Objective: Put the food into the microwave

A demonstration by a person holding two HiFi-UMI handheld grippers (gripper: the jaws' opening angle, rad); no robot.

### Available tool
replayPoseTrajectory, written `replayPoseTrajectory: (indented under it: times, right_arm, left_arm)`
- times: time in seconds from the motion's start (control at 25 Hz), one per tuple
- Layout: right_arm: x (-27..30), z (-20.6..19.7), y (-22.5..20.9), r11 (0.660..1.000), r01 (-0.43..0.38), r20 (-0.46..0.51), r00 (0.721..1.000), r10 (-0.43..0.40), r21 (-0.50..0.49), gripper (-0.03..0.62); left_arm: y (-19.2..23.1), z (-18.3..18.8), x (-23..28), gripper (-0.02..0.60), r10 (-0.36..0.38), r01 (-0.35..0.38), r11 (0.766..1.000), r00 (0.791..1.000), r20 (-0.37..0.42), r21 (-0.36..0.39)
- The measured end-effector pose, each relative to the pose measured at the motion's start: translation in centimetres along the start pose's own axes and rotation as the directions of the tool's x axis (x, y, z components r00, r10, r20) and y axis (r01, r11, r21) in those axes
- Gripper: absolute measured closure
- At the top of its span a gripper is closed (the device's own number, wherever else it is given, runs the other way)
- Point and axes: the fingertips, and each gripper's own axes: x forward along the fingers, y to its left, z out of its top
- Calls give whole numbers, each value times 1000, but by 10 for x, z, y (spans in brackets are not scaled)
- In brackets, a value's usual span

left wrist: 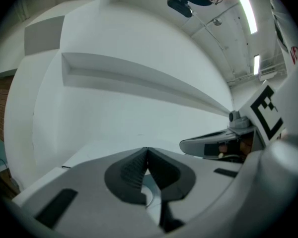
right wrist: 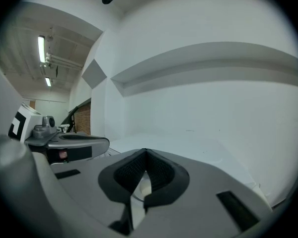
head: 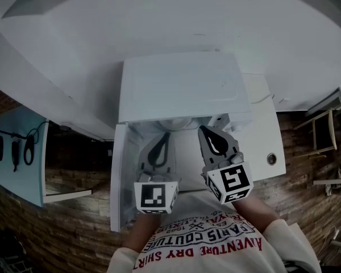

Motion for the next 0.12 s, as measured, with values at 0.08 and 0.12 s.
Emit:
replayPoseTrajectory:
  times: [0.08,0.12]
  right_arm:
    - [1,-2,-1,1000,-1,-5,1000,1,-6,583]
    - [1,-2,-2,1000,-2,-7,1000,1,-8,583]
  left_arm:
    - [-2,-2,2,578,-9,9,1000,1000,-3,2]
    - [-3,-4,4,578,-13,13,1000,1000,-4,3]
